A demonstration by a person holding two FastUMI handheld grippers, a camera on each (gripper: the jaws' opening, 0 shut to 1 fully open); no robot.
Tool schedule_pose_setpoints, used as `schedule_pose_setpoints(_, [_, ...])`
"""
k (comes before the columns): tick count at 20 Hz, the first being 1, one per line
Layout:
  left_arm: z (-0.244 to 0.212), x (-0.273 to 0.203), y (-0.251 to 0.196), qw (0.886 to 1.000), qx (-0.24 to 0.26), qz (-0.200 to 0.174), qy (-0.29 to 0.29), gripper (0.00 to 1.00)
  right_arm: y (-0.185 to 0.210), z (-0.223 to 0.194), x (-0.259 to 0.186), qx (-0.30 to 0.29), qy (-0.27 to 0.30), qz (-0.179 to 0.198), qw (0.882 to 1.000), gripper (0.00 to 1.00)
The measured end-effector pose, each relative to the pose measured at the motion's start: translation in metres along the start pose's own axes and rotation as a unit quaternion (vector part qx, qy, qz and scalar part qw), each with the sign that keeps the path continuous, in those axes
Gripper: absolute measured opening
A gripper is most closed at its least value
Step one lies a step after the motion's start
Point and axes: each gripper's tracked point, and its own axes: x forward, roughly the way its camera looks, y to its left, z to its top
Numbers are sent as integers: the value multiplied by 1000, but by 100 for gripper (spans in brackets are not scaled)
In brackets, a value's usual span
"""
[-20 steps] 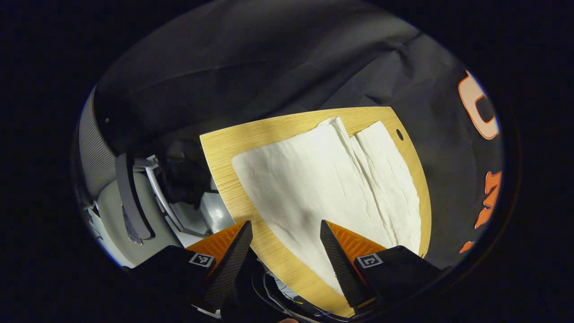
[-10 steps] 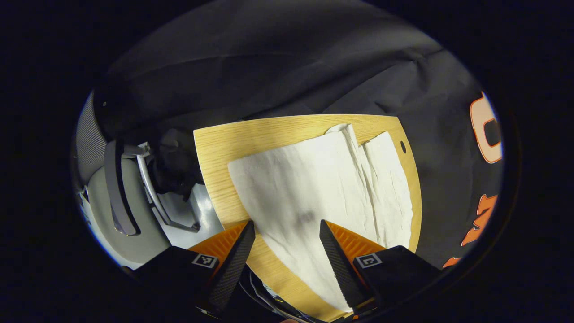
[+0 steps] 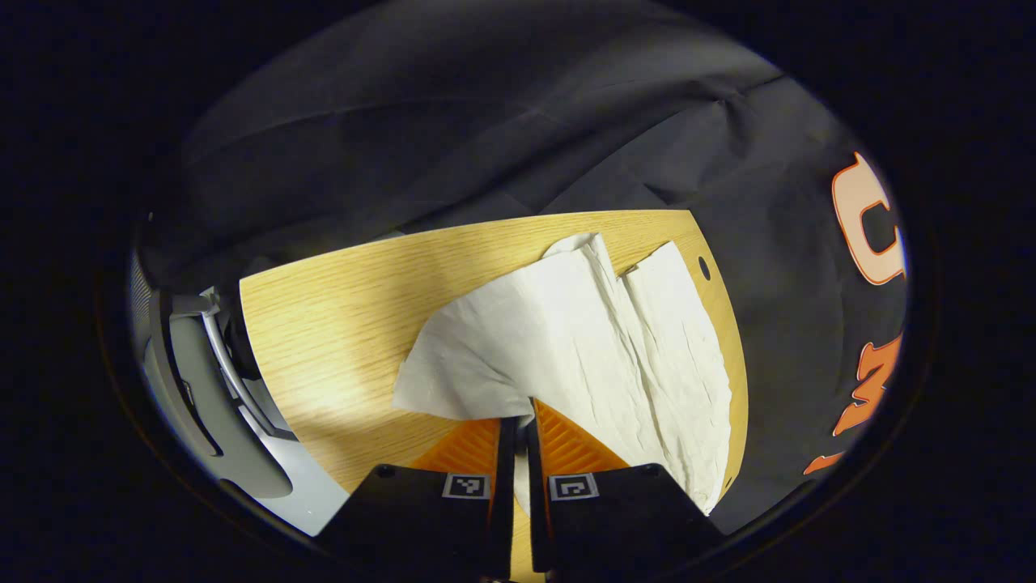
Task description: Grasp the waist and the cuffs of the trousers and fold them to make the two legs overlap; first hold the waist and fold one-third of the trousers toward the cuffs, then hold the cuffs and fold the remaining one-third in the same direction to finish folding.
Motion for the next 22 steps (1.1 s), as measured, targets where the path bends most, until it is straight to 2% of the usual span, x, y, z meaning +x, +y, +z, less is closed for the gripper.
schedule_pose_setpoints(1, [1, 0, 1, 1000, 11, 5, -4, 9, -2, 0, 0, 2, 1, -2, 1000, 92])
schedule_pose_setpoints(3, [2, 0, 3, 999, 30, 16, -10, 8, -8, 0, 0, 8, 2, -5, 1000, 92])
schedule_pose_setpoints(8, [9, -24, -14, 999, 34, -4, -20, 6, -22, 0, 7, 20, 3, -20, 1000, 92])
schedule_pose_setpoints(14, [20, -48, -44, 997, 71, -15, -31, 6, -26, 4, 33, 37, -2, -31, 999, 91])
schedule_pose_setpoints(18, [25, -67, -58, 995, 85, -30, -40, 8, -28, 23, 45, 54, -30, -38, 997, 71])
schedule_pose_setpoints(20, [29, -73, -61, 995, 87, -30, -44, 6, -35, 23, 45, 69, -25, -50, 996, 47])
schedule_pose_setpoints(21, [30, -75, -62, 995, 86, -29, -46, 7, -33, 27, 48, 83, -24, -45, 995, 14])
schedule_pose_setpoints(22, [33, -76, -63, 995, 87, -30, -49, 6, -30, 27, 45, 89, -24, -36, 995, 11])
